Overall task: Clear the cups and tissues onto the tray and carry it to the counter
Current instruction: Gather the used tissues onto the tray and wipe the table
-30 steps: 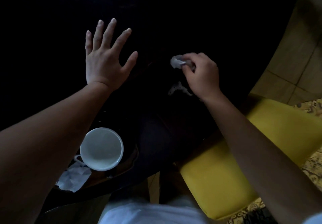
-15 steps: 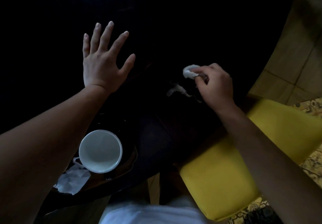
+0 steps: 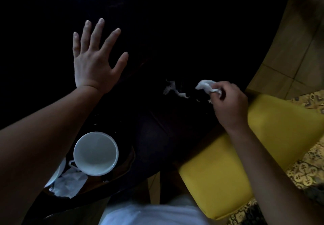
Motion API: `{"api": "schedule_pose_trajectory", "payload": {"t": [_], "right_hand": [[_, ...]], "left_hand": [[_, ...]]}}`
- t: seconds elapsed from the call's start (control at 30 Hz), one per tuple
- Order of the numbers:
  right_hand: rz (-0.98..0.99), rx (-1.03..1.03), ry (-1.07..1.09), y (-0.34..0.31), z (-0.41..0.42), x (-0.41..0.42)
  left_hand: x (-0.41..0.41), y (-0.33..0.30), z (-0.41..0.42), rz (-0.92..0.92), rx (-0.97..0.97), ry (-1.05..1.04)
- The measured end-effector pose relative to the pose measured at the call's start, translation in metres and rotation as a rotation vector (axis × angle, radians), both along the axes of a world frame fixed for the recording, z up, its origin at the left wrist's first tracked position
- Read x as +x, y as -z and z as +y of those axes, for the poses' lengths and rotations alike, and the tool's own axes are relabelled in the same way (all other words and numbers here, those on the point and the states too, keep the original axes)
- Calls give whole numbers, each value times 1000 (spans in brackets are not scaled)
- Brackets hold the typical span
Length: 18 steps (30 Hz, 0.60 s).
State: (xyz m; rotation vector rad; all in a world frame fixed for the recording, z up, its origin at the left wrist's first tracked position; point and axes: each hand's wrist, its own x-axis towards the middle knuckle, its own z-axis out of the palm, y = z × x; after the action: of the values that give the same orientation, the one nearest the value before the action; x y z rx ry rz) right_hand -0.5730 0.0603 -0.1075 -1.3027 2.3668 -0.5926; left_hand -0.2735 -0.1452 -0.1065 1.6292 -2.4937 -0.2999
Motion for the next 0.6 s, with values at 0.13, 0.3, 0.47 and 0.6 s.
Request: {"api": "schedule_pose_trajectory", "payload": {"t": [0.13, 0.3, 0.47, 0.6], "right_hand": [[-35, 114, -6, 3, 9, 29], [-161, 69, -109, -3, -2, 77], [-82, 21, 28, -14, 3, 31], [-115, 207, 141, -18, 25, -5]], "left_hand": [[0, -1, 0, 4, -2, 1], [0, 0, 1, 5, 0, -3], [0, -1, 0, 15, 0, 1], [1, -1, 0, 10, 12, 1]]}}
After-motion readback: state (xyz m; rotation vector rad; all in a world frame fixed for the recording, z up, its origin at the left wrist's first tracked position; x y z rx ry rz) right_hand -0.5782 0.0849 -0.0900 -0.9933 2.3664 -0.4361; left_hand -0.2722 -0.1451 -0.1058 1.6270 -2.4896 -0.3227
